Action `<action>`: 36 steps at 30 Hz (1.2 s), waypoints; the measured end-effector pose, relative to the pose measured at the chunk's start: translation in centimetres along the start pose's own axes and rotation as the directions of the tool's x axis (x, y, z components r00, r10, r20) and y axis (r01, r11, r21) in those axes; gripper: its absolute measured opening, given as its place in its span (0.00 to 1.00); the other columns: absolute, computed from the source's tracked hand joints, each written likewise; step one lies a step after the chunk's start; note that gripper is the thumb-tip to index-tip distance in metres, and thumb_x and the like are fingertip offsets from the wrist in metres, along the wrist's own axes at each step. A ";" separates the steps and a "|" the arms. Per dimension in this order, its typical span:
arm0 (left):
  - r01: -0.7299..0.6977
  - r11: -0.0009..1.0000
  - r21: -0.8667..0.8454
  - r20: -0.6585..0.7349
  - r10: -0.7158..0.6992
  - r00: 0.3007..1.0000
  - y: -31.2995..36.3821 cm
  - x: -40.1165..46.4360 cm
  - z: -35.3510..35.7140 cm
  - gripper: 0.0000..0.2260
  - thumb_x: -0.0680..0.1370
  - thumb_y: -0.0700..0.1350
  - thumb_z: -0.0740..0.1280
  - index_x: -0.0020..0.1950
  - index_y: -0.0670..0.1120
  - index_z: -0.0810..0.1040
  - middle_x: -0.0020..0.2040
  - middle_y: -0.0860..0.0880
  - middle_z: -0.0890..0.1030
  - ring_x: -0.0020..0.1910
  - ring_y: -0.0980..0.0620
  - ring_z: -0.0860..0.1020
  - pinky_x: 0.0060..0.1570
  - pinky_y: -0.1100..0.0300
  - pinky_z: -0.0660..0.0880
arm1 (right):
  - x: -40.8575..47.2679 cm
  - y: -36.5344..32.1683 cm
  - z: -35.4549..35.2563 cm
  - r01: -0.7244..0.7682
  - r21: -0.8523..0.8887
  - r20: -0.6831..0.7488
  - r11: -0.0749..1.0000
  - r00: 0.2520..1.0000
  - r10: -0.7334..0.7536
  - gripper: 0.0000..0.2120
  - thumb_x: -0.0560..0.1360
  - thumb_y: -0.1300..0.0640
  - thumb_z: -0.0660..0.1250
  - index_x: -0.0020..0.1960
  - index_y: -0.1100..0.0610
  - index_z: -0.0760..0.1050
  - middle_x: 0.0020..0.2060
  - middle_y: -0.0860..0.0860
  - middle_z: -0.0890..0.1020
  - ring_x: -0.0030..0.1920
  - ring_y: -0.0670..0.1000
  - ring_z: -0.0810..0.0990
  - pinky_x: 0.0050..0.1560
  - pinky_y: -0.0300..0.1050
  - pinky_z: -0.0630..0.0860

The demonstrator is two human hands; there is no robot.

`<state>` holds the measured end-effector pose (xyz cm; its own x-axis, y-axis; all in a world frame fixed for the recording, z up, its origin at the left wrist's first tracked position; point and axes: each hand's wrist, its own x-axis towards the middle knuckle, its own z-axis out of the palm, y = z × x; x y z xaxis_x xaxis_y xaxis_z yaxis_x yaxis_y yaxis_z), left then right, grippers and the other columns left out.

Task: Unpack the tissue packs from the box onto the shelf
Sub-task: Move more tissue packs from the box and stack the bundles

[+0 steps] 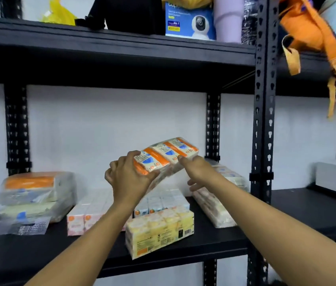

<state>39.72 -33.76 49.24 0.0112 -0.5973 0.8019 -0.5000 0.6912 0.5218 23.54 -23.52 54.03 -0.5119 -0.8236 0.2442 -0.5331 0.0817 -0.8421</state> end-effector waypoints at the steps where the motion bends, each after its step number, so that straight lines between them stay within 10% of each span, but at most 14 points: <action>1: -0.001 1.000 -0.016 0.011 0.001 1.000 0.7 0.3 1.1 0.32 0.62 0.65 0.76 0.62 0.57 0.73 0.57 0.53 0.78 0.59 0.49 0.68 0.59 0.47 0.63 | 0.6 0.0 -0.4 -0.007 0.006 -0.003 1.000 1.000 0.007 0.25 0.81 0.40 0.58 0.67 0.59 0.68 0.50 0.55 0.76 0.48 0.60 0.83 0.46 0.58 0.84; 16: 0.045 0.993 -0.112 0.298 -0.010 0.955 6.7 3.9 15.1 0.41 0.63 0.70 0.73 0.71 0.53 0.69 0.63 0.52 0.76 0.64 0.47 0.69 0.61 0.49 0.67 | 14.3 4.3 -4.5 0.016 0.107 -0.297 0.994 0.955 0.016 0.29 0.73 0.56 0.68 0.71 0.57 0.63 0.59 0.55 0.80 0.52 0.57 0.83 0.36 0.54 0.84; 23: 0.206 0.886 -0.415 0.484 0.023 0.875 6.9 4.4 19.4 0.15 0.75 0.47 0.73 0.58 0.54 0.72 0.47 0.61 0.76 0.46 0.59 0.79 0.44 0.69 0.73 | 18.9 5.1 -8.0 -0.044 -0.139 -0.380 0.989 0.925 -0.012 0.13 0.78 0.61 0.60 0.62 0.59 0.73 0.57 0.56 0.80 0.53 0.57 0.80 0.50 0.48 0.77; 31: 0.293 0.807 -0.513 0.591 0.084 0.802 6.2 3.0 22.0 0.32 0.71 0.54 0.75 0.73 0.54 0.70 0.67 0.59 0.76 0.58 0.52 0.80 0.64 0.51 0.75 | 21.5 7.2 -8.8 -0.154 -0.469 -0.235 0.870 0.971 0.045 0.03 0.77 0.63 0.62 0.45 0.60 0.73 0.40 0.54 0.76 0.39 0.53 0.75 0.37 0.42 0.70; 36: 0.310 0.781 -0.542 0.615 0.118 0.780 6.1 2.4 21.6 0.31 0.73 0.54 0.74 0.73 0.53 0.68 0.66 0.59 0.74 0.61 0.58 0.77 0.53 0.68 0.73 | 21.1 6.4 -9.7 -0.191 -0.665 -0.142 0.722 0.981 0.129 0.13 0.79 0.63 0.60 0.36 0.59 0.68 0.33 0.54 0.72 0.30 0.50 0.69 0.30 0.41 0.66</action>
<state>17.92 -39.73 48.06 -0.5828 -0.6343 0.5079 0.0824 0.5756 0.8136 2.79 -34.99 58.44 -0.6667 -0.7184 0.1988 -0.7351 0.5896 -0.3347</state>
